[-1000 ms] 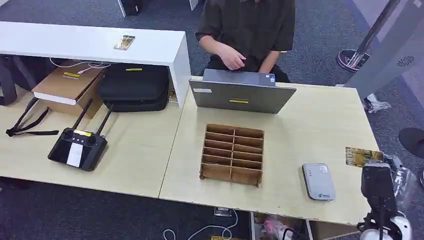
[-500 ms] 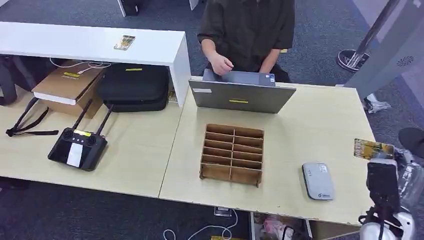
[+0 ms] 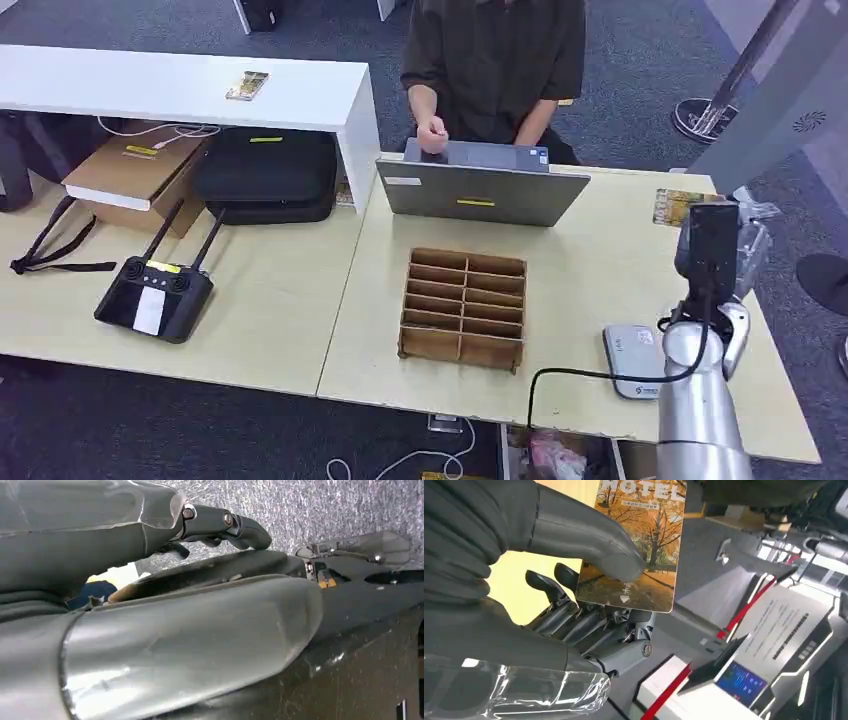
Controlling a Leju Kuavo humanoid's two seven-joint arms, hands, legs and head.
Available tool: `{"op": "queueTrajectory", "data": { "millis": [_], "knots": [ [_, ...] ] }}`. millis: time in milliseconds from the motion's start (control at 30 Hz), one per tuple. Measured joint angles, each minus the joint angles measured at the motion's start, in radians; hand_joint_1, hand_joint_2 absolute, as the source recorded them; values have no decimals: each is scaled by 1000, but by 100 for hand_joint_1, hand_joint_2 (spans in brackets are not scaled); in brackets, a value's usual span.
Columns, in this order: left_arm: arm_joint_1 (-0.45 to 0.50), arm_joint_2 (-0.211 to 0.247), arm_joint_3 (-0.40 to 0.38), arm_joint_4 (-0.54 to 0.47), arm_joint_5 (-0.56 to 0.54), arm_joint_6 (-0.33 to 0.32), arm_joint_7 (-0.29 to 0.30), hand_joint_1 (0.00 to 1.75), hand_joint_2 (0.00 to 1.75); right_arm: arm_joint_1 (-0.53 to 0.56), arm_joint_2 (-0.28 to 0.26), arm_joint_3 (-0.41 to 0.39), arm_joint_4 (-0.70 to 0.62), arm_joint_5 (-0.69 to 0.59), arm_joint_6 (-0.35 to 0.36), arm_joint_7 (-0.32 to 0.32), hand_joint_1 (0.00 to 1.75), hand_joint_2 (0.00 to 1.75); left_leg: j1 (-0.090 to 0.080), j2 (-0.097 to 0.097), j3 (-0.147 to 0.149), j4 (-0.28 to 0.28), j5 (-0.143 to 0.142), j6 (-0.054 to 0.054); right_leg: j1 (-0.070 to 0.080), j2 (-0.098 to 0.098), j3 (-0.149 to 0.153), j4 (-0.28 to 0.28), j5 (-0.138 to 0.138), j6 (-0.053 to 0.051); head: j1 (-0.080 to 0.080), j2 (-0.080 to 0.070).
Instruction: Pass the card to the sensor for recognition and then transmit it.
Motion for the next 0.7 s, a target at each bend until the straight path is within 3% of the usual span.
{"op": "queueTrajectory", "data": {
  "millis": [233,700],
  "knots": [
    [0,-2,-13,0,-11,-1,3,0,0,-150,49,40,170,66,-1,33,175,175,0,-1,-1,0,0,0,0,-1,0,0,0,0,0,0],
    [-4,-2,-36,0,-35,-3,10,0,0,-280,99,75,361,151,-26,35,175,175,0,-1,-1,0,0,0,0,-1,0,0,0,0,0,0]
  ]
}}
